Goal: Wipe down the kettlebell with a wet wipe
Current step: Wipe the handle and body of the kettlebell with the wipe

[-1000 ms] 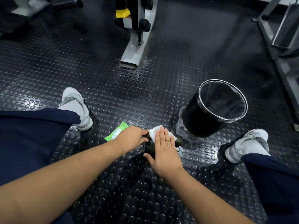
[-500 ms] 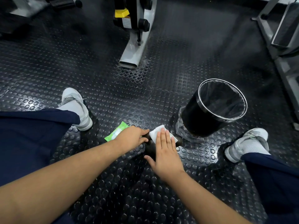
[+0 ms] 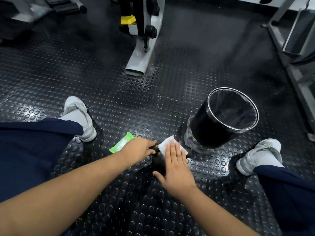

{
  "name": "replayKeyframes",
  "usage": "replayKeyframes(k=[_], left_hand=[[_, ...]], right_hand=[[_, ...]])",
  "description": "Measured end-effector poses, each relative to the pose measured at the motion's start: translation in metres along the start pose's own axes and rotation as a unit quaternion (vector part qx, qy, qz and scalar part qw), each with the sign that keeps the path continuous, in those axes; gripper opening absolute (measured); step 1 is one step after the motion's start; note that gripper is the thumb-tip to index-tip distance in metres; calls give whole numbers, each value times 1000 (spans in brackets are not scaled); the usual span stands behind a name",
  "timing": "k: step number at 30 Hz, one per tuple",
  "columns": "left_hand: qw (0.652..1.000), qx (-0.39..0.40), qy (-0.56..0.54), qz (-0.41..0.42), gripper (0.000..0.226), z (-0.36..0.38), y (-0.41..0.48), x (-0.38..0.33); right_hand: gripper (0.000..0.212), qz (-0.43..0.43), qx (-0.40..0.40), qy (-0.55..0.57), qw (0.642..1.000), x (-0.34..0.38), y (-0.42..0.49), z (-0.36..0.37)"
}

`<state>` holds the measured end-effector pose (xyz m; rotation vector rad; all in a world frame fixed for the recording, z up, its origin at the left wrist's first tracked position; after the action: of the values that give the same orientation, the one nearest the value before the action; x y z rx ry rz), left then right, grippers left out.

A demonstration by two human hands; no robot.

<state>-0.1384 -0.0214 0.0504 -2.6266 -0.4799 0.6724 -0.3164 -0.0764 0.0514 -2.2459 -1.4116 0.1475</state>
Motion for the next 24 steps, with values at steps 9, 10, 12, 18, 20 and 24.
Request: replayKeyframes(k=[9, 10, 12, 18, 20, 24], left_hand=[[1000, 14, -20, -10, 49, -3, -4, -4], [1000, 17, -20, -11, 49, -3, -4, -4], [1000, 19, -18, -15, 50, -3, -4, -4], [1000, 20, 4, -24, 52, -10, -8, -7], [999, 24, 11, -20, 51, -7, -6, -7], [999, 26, -3, -20, 50, -2, -5, -4]], right_hand=[[107, 2, 10, -6, 1000, -14, 8, -8], [108, 6, 13, 1, 1000, -12, 6, -8], [110, 13, 18, 8, 1000, -8, -3, -4], [111, 6, 11, -16, 1000, -10, 0, -2], [110, 7, 12, -12, 1000, -12, 5, -7], [112, 14, 19, 5, 1000, -9, 4, -12]])
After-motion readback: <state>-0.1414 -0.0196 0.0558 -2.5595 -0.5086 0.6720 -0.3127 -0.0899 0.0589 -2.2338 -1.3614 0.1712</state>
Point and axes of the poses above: each hand's wrist, its own y-axis towards the middle knuckle, its own z-axis out of the palm, x = y × z, the point moved 5 cm from there along y, towards the middle knuckle, and after that the axes turned 13 degrees about x, right-handed, at the moved point
